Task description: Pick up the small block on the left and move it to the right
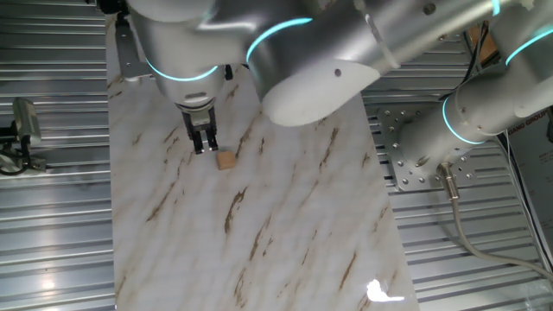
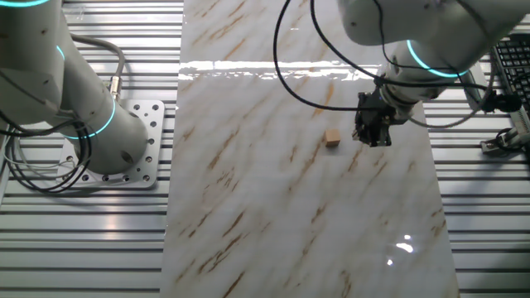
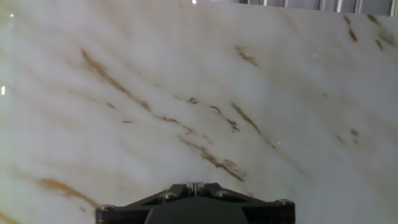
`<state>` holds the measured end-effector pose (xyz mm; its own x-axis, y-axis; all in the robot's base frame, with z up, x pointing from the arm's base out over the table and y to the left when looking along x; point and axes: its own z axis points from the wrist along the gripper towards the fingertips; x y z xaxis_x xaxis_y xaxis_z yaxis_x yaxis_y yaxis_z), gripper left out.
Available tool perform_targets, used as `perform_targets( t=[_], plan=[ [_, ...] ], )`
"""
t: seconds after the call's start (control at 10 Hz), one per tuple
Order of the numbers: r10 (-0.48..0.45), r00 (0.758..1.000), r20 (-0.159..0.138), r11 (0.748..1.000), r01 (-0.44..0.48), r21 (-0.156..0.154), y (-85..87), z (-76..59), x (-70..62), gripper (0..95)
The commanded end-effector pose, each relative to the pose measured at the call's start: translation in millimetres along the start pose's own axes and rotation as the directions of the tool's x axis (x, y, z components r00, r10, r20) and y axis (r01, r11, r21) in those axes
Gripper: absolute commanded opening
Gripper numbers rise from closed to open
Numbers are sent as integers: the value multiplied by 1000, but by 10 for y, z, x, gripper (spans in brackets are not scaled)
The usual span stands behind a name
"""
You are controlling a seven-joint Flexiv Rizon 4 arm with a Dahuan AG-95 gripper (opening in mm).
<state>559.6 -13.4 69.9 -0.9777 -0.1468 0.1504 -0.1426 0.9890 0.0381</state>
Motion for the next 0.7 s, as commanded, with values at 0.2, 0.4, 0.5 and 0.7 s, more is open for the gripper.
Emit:
perform_targets(
  t=[0.2, 0.4, 0.5, 0.7],
  plan=[
    [-74, 996, -49, 997, 72, -35, 10, -2, -7, 0],
    [-110, 992, -61, 992, 106, -65, 10, -2, -8, 0],
    [-120, 990, -69, 991, 115, -69, 11, -2, -8, 0],
    [-158, 984, -88, 985, 151, -84, 19, 1, -10, 0]
  ],
)
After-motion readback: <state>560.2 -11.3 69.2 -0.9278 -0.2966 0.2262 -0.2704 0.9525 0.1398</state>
